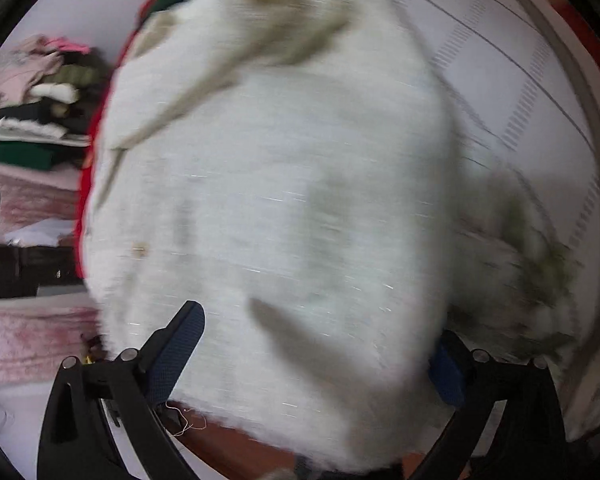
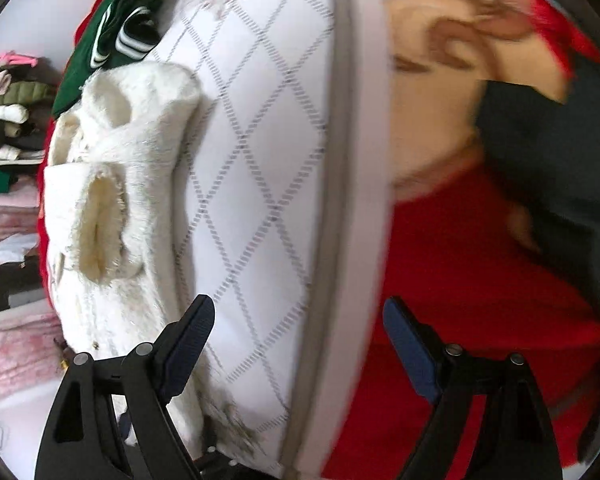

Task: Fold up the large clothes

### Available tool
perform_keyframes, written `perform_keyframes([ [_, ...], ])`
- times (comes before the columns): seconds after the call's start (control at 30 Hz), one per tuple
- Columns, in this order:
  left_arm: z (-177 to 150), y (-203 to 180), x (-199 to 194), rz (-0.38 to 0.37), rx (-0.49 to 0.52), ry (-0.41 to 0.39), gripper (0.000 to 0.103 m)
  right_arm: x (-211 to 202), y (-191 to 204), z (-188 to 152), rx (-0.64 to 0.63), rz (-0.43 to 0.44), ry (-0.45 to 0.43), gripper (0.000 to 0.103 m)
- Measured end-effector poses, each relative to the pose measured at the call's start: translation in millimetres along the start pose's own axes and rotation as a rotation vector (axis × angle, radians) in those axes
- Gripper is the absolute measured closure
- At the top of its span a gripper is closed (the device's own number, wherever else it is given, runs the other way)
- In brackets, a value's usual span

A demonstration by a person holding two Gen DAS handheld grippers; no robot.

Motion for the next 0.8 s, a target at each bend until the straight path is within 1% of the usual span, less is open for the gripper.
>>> perform_keyframes([
  [0.1, 9, 24, 9, -0.001, -0.041, -0.006, 0.002, 17, 18, 13, -0.042, 0.087, 0.018, 0.015],
  [0.13, 12, 28, 12, -0.017, -0.043, -0.005, 0.006, 25, 25, 19, -0.056, 0.126, 0.025, 0.015],
  [0.17, 14, 31, 13, -0.040, -0.043, -0.010, 0.022, 30, 31, 23, -0.064, 0.159, 0.027, 0.015],
  [0.2, 15, 32, 12, -0.066, -0.041, -0.021, 0.037, 35, 37, 27, -0.075, 0.218, 0.030, 0.015],
  [0.23, 14, 30, 9, -0.096, -0.035, -0.031, 0.072, 40, 44, 31, -0.084, 0.296, 0.033, 0.015],
  [0.27, 14, 30, 5, -0.111, -0.031, -0.036, 0.087, 44, 51, 34, -0.091, 0.394, 0.037, 0.015],
  [0.3, 13, 33, -1, -0.119, -0.037, -0.054, 0.087, 46, 56, 36, -0.099, 0.457, 0.035, 0.012],
  [0.33, 9, 35, -4, -0.139, -0.041, -0.071, 0.088, 48, 64, 37, -0.115, 0.545, 0.034, 0.002],
  [0.37, 7, 42, -8, -0.159, -0.048, -0.087, 0.089, 50, 73, 38, -0.134, 0.593, 0.036, 0.000],
  [0.43, 3, 47, -15, -0.174, -0.051, -0.113, 0.090, 54, 87, 41, -0.157, 0.654, 0.047, 0.000],
  [0.5, 0, 53, -22, -0.184, -0.047, -0.138, 0.090, 62, 102, 45, -0.159, 0.657, 0.065, 0.000],
  [0.57, -1, 64, -26, -0.201, -0.043, -0.157, 0.091, 75, 114, 56, -0.138, 0.611, 0.080, 0.000],
  [0.6, -2, 69, -28, -0.206, -0.045, -0.164, 0.091, 79, 116, 59, -0.121, 0.604, 0.095, 0.000],
  [0.63, -1, 74, -28, -0.216, -0.049, -0.168, 0.091, 88, 119, 66, -0.074, 0.605, 0.121, 0.003],
  [0.67, -1, 75, -28, -0.223, -0.054, -0.169, 0.091, 89, 121, 71, -0.052, 0.618, 0.119, 0.012],
  [0.7, -1, 82, -29, -0.235, -0.063, -0.171, 0.091, 88, 123, 75, -0.025, 0.603, 0.099, 0.052],
  [0.73, -1, 89, -29, -0.247, -0.073, -0.174, 0.091, 87, 126, 78, 0.003, 0.553, 0.098, 0.069],
  [0.8, -2, 98, -34, -0.277, -0.095, -0.179, 0.092, 79, 133, 75, 0.036, 0.544, 0.080, 0.075],
])
Point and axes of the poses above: each gripper's, at about its wrist camera, not at the fingertips, and x roughly the way its jaws point, y to its left, z to its top, the point moved 4 cm from there along x, roughly the way its jaws point, and after that the axes turned 14 degrees about y, right-handed, at the moved point
